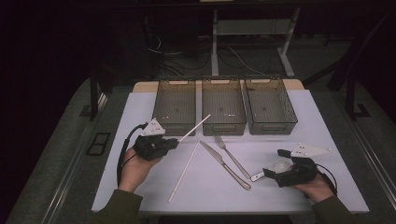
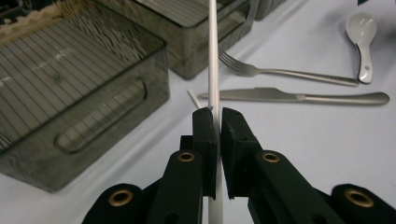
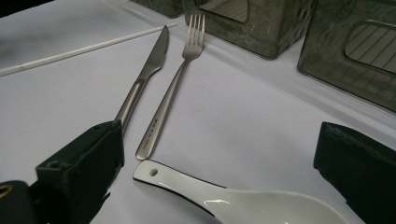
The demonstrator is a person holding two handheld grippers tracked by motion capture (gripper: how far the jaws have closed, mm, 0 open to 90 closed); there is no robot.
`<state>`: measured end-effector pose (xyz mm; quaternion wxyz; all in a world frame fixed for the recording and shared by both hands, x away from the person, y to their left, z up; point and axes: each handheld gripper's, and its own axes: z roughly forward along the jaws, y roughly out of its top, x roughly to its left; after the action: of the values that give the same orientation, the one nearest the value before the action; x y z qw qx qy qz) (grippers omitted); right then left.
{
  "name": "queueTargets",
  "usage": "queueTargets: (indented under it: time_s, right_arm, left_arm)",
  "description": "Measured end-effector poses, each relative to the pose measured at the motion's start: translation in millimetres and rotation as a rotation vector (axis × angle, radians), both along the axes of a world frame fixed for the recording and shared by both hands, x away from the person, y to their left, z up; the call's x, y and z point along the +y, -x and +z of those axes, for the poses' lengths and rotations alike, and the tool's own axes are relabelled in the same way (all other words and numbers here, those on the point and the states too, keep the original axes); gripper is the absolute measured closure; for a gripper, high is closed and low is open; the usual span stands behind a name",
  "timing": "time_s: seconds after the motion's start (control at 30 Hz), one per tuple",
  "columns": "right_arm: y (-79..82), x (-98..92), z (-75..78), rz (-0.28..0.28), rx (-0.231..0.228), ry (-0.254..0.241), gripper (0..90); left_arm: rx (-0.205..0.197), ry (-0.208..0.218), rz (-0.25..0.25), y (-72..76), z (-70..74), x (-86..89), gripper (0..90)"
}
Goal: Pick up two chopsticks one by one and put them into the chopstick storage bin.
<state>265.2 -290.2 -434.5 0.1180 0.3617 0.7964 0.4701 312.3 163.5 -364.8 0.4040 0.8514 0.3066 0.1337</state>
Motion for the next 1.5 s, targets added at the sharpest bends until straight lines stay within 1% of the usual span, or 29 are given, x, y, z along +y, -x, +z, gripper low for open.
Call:
queueTargets:
  time_s: [0.2,0.33,0.4,0.43,0.47,0.53,0.57,0.6,0.67,0.7,0.87,0.93,1.03,1.13,1.2,1.3,1.43,1.5]
  right_arm:
    - [0.7,-0.7,0.7,-0.003,-0.001,-0.001,2.0]
    - [0.5,-1.0,0.7,-0.006,0.000,-0.001,2.0]
    - [0.3,-1.3,0.7,-0.006,-0.002,0.000,2.0]
    - [0.6,-1.1,1.0,-0.009,-0.001,-0.003,2.0]
    - [0.6,-1.2,1.0,-0.008,-0.003,-0.003,2.0]
    - [0.9,-1.3,1.1,-0.006,-0.001,0.000,2.0]
    - [0.7,-1.3,1.2,-0.009,-0.005,-0.003,2.0]
    - [0.0,-1.7,1.0,-0.007,-0.018,-0.001,2.0]
    - [2.0,-1.1,1.8,-0.014,0.012,-0.008,2.0]
    - [1.0,-1.6,1.4,-0.011,-0.002,-0.006,2.0]
    - [1.2,-1.6,1.8,-0.011,-0.003,-0.009,2.0]
    - [1.2,-1.5,1.8,-0.009,-0.003,-0.008,2.0]
    - [1.4,-1.7,2.0,-0.009,-0.002,-0.010,2.0]
    - [1.5,-2.5,2.3,-0.011,-0.001,-0.015,2.0]
    - [1.6,-3.0,2.5,-0.009,-0.003,-0.015,2.0]
    - [1.7,-3.2,2.7,-0.008,-0.002,-0.018,2.0]
    - [1.3,-3.0,2.4,-0.004,-0.003,-0.017,2.0]
    - [1.4,-2.8,2.4,-0.003,-0.002,-0.018,2.0]
  left_arm:
    - [-0.014,0.000,0.008,-15.6,8.4,-2.7,84.3]
    - [-0.049,-0.001,0.025,-25.1,14.9,-6.4,84.3]
    - [-0.058,0.004,0.033,-30.3,17.8,-8.4,84.3]
    - [-0.062,-0.005,0.033,-33.4,19.9,-8.7,84.3]
    - [-0.065,0.001,0.038,-36.7,21.3,-9.8,84.3]
    - [-0.069,-0.001,0.038,-44.1,24.9,-10.1,84.3]
    - [-0.075,0.005,0.043,-47.9,26.4,-10.7,84.3]
    - [-0.078,0.004,0.046,-51.6,28.3,-10.8,84.3]
    - [-0.088,0.002,0.043,-59.8,31.6,-11.0,84.3]
    - [-0.088,-0.002,0.049,-64.3,33.3,-11.1,84.3]
    - [-0.081,0.013,0.072,-88.2,39.7,-11.1,84.3]
    - [-0.076,-0.011,0.081,-98.0,38.9,-13.4,84.3]
    - [-0.072,-0.029,0.087,-112.7,35.8,-15.7,84.3]
    - [-0.063,-0.045,0.106,-127.1,32.3,-15.1,84.3]
    - [-0.061,-0.058,0.129,-134.9,29.3,-14.7,84.3]
    - [-0.043,-0.060,0.160,-145.1,25.2,-12.5,84.3]
    - [-0.017,-0.082,0.200,-154.1,18.6,-7.7,84.4]
    - [-0.003,-0.072,0.216,-156.7,15.3,-6.6,84.3]
